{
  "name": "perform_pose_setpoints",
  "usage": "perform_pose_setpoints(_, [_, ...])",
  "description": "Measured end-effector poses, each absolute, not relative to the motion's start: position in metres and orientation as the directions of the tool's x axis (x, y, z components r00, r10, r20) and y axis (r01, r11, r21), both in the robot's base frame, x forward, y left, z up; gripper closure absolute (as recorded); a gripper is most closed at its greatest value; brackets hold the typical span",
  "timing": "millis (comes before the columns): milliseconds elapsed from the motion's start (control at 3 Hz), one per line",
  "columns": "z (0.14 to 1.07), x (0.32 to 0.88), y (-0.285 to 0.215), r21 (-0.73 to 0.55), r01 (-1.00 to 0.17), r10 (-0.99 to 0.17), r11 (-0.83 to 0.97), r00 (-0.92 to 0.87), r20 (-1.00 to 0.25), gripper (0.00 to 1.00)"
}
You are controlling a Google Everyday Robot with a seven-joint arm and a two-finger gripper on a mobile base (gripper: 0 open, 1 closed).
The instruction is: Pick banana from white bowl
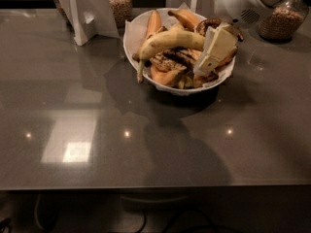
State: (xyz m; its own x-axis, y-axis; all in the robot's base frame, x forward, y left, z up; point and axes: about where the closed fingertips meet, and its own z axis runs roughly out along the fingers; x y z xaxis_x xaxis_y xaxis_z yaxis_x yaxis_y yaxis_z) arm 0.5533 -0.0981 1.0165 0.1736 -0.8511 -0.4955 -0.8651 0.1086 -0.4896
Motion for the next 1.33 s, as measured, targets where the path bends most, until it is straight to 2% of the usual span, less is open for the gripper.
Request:
perform_pose_setpoints(333, [1.021,0.571,-0.091,-0.519,-0.850,-0.844,0.089,0.212,-0.493,0.13])
perform_pose_setpoints(1000, [1.010,0.588,-0.079,-0.518,-0.852,-0.829,0.074,0.236,-0.507,0.51])
perform_pose_setpoints(1333, [1.007,0.590,-0.078,-0.514,-0.855,-0.827,0.073,0.236,-0.510,0.52])
